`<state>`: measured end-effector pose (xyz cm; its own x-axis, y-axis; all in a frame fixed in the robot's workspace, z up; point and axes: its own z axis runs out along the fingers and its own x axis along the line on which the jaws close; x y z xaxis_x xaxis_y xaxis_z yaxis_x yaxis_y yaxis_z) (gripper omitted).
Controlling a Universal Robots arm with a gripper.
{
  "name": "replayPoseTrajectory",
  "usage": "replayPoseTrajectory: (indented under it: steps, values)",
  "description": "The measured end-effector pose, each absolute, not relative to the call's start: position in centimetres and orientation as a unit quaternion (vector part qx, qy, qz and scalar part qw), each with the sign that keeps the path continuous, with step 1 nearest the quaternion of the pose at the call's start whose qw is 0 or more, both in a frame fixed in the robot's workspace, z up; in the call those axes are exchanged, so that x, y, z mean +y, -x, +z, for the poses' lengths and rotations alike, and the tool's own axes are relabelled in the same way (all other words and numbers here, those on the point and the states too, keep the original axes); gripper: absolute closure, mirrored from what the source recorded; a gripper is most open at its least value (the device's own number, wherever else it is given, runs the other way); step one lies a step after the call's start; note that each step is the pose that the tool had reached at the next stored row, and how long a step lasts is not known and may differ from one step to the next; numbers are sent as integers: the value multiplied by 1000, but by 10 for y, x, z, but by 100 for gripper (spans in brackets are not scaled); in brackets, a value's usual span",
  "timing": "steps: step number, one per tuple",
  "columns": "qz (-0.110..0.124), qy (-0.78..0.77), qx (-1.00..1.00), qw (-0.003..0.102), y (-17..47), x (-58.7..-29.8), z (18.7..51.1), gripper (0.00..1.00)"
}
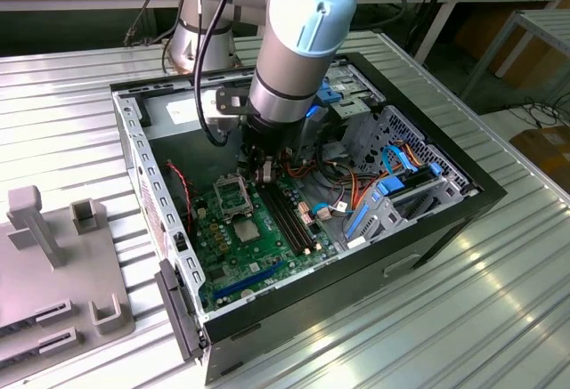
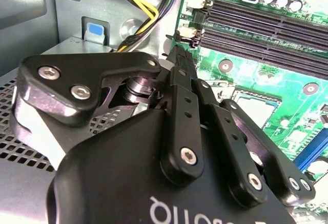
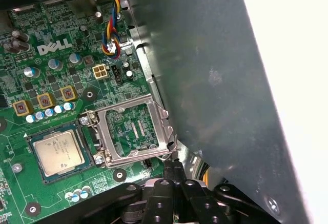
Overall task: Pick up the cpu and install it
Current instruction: 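Close the cpu cover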
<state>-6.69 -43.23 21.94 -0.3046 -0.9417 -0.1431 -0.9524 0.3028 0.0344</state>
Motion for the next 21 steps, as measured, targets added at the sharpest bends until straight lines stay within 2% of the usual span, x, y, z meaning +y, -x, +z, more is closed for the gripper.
replayPoseTrajectory:
  steps: [16, 21]
  values:
    - [49, 588, 806, 42, 68, -432, 225, 89]
    - [57, 588, 806, 49, 67, -433, 225, 89]
